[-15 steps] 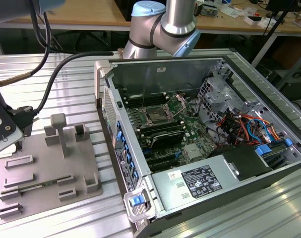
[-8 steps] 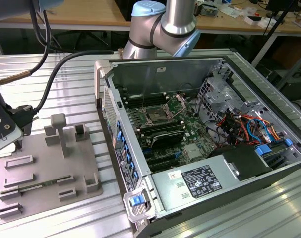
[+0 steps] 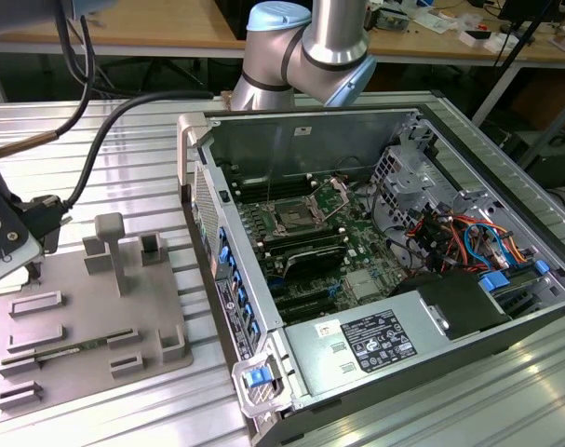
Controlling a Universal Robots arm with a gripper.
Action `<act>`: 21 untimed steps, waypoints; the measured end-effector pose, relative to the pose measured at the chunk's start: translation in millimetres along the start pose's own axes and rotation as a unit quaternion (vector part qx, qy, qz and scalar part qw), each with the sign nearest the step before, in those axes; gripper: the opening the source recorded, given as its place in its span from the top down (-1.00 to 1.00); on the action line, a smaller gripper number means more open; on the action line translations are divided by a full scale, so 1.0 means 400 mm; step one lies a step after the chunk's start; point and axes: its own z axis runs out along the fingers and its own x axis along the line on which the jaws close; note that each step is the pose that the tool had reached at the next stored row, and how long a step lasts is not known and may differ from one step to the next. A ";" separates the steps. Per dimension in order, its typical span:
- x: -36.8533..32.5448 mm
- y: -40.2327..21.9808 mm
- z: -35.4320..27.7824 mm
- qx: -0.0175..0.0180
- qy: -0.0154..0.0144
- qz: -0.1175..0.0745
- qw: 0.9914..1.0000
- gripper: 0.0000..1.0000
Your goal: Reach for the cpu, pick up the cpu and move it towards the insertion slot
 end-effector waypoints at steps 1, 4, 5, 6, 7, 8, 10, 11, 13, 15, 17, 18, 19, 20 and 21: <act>0.000 0.000 -0.001 0.000 0.000 0.000 1.000 -0.09; 0.000 0.000 -0.003 0.000 0.000 0.000 1.000 -0.09; 0.000 0.000 -0.005 0.000 0.000 0.000 1.000 -0.09; 0.000 0.000 -0.006 0.000 0.000 0.000 1.000 -0.09; 0.000 0.000 -0.008 0.000 0.000 0.000 1.000 -0.09; 0.000 0.000 -0.009 0.000 0.000 0.000 1.000 -0.09; 0.000 0.001 -0.013 0.000 0.000 0.000 1.000 -0.09; 0.000 0.001 -0.016 0.000 0.000 0.000 1.000 -0.09; 0.000 0.001 -0.019 0.000 0.000 0.000 1.000 -0.09; 0.000 0.001 -0.022 0.000 0.000 0.000 1.000 -0.09; 0.000 0.001 -0.024 0.000 0.000 0.000 1.000 -0.09; 0.000 0.002 -0.026 0.000 0.000 0.000 1.000 -0.09; 0.000 0.002 -0.027 0.000 0.000 0.000 1.000 -0.09; 0.000 0.002 -0.028 0.000 0.000 0.000 1.000 -0.09; 0.000 0.002 -0.029 0.000 0.000 0.000 1.000 -0.09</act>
